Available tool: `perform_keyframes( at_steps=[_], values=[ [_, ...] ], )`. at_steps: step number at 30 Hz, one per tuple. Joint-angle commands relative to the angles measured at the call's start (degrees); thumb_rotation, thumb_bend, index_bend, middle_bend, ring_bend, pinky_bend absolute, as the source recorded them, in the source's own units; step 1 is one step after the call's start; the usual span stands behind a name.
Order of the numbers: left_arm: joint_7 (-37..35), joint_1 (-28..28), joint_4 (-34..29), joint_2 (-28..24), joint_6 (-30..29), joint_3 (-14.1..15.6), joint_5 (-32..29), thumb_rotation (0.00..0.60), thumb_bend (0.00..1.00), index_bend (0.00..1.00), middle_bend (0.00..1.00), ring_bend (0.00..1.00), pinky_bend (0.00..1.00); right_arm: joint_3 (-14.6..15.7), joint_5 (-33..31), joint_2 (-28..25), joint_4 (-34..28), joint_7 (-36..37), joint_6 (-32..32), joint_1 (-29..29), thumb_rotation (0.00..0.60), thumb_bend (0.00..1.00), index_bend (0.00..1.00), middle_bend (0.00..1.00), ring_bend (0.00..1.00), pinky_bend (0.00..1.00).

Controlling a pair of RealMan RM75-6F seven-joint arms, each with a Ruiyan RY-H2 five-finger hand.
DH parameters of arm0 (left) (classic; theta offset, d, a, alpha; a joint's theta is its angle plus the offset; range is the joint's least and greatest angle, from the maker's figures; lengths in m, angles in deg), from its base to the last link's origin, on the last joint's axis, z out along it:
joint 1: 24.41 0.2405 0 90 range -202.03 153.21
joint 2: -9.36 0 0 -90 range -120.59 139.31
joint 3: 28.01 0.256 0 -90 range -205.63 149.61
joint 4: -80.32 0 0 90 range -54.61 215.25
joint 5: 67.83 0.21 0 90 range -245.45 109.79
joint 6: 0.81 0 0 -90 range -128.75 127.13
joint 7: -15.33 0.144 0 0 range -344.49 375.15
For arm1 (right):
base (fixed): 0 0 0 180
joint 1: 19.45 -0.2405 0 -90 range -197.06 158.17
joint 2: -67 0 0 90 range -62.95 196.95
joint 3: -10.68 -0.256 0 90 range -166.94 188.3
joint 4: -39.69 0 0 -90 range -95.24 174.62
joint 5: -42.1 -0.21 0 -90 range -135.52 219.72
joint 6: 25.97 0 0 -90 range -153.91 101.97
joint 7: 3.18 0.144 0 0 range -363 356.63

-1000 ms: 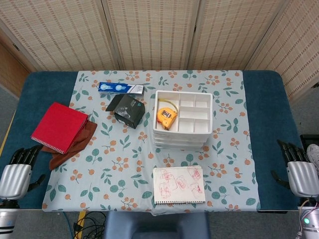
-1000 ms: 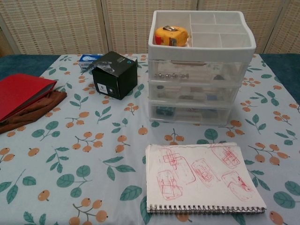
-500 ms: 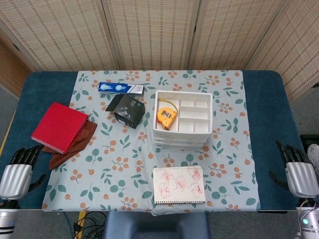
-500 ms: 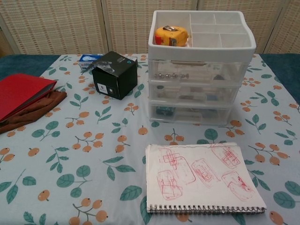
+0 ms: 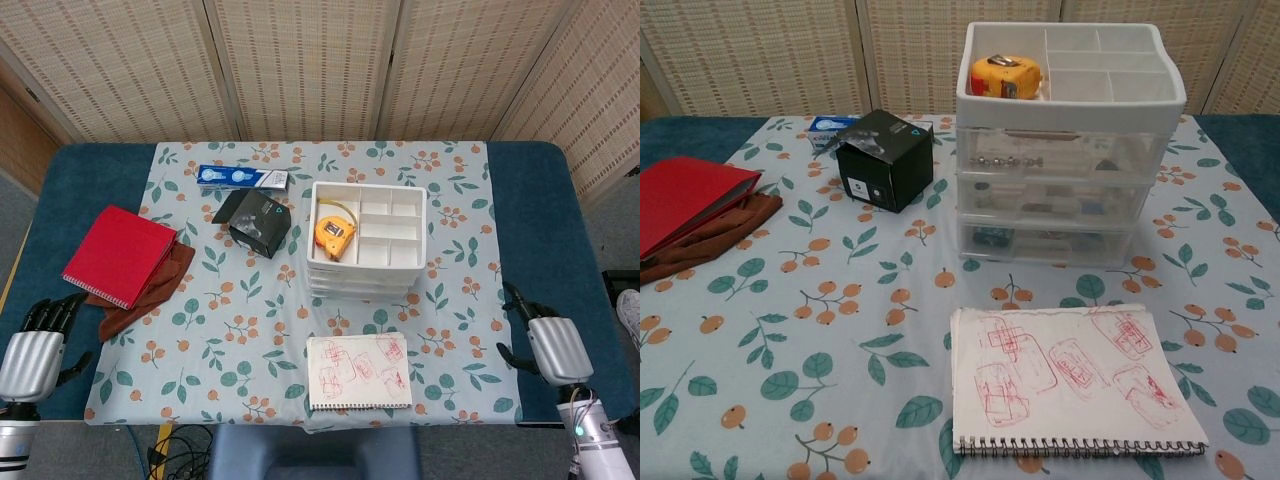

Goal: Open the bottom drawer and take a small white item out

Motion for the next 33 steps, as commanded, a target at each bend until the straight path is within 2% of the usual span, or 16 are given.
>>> perform_keyframes(
  at_steps=[1,6,9,12,21,33],
  values=[
    [-0.1,0.0,0.0,0.0,0.0,0.0,0.0,0.6,0.23,0.1,0.16,0.17,0.13,-0.2,0.1,1.9,-0.9,2.8,3.5,-2.5,0.6,0.34,0.08,0.43,0.49,0.47],
    [-0.3,0.2,0.1,-0.2,-0.1,0.0,-0.2,0.6,0.23,0.1,0.16,0.17,0.13,-0.5,-1.2,3.8,-2.3,9.9,9.2,-5.7,0.6,0.4,0.1,0.59,0.7,0.69],
    [-0.3,0.3,0.2,-0.2,0.0,0.1,-0.4,0.6,0.23,0.1,0.16,0.17,0.13,-0.8,-2.2,4.8,-2.7,15.3,13.0,-7.8,0.6,0.46,0.1,0.67,0.8,0.77],
    [-0.4,0.4,0.1,-0.3,-0.2,0.2,-0.5,0.6,0.23,0.1,0.16,0.17,0.13,-0.8,-2.4,5.7,-2.5,20.2,16.3,-9.7,0.6,0.49,0.1,0.73,0.88,0.8],
    [-0.9,0.4,0.0,-0.6,-0.1,0.2,-0.4,0.6,0.23,0.1,0.16,0.17,0.13,-1.4,-4.8,8.0,-2.4,35.7,24.3,-13.6,0.6,0.57,0.1,0.79,0.95,0.86],
    [-1.4,0.2,-0.2,-0.9,0.0,0.1,-0.2,0.6,0.23,0.11,0.16,0.17,0.13,-4.8,-9.5,15.1,3.7,46.1,31.6,-18.7,0.6,0.63,0.1,0.81,0.97,0.89]
  ],
)
